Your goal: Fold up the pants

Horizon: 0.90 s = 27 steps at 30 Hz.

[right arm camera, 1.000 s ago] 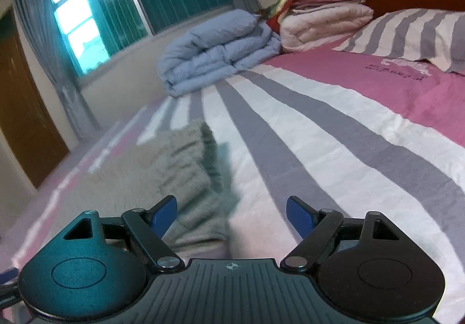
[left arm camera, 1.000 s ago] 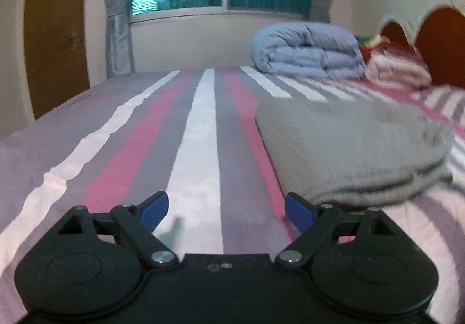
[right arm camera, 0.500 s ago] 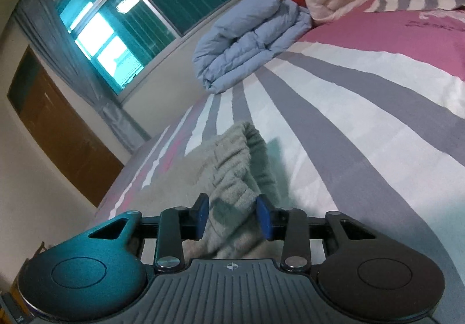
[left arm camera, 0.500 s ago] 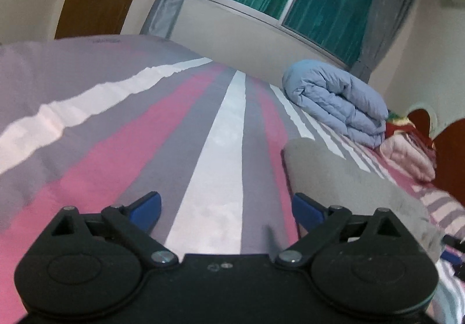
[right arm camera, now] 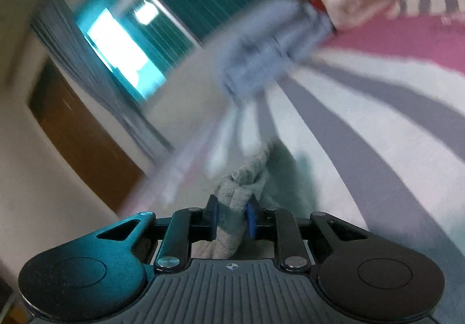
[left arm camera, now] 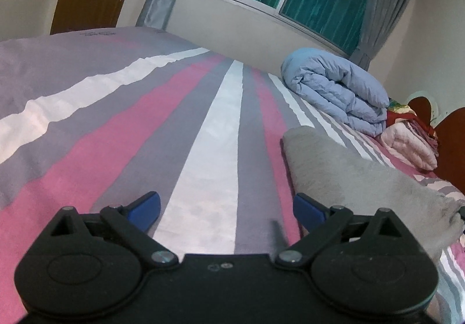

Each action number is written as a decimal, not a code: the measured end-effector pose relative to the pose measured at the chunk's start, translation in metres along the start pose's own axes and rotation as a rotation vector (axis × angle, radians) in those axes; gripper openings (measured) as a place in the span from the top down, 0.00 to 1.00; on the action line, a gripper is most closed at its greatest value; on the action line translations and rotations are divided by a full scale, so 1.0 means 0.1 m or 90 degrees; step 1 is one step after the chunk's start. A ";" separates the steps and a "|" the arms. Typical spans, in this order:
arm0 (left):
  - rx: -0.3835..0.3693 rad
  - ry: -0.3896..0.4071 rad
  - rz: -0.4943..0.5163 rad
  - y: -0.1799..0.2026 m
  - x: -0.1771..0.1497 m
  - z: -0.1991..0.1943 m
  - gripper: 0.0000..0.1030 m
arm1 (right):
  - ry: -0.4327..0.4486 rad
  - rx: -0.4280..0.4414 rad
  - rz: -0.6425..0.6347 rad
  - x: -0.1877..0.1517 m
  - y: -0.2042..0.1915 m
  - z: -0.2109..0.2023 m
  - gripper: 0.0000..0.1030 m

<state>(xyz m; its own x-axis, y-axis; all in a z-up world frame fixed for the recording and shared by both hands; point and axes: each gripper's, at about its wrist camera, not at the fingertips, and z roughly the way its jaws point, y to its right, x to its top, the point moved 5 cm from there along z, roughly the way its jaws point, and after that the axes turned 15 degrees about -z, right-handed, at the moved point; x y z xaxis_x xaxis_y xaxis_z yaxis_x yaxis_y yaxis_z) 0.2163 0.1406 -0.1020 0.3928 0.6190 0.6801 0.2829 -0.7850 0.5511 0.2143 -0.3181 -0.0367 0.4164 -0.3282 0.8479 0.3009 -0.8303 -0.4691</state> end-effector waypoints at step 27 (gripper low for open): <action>-0.091 -0.018 0.083 0.67 0.09 0.27 0.08 | -0.022 -0.109 -0.192 -0.18 -0.27 0.00 0.62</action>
<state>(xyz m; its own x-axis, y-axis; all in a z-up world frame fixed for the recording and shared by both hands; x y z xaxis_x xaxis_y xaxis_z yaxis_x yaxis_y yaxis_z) 0.2621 0.0935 -0.0719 0.4434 0.5101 0.7370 0.1017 -0.8456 0.5241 0.1985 -0.2902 -0.0389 0.3608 -0.0434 0.9316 0.2677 -0.9521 -0.1480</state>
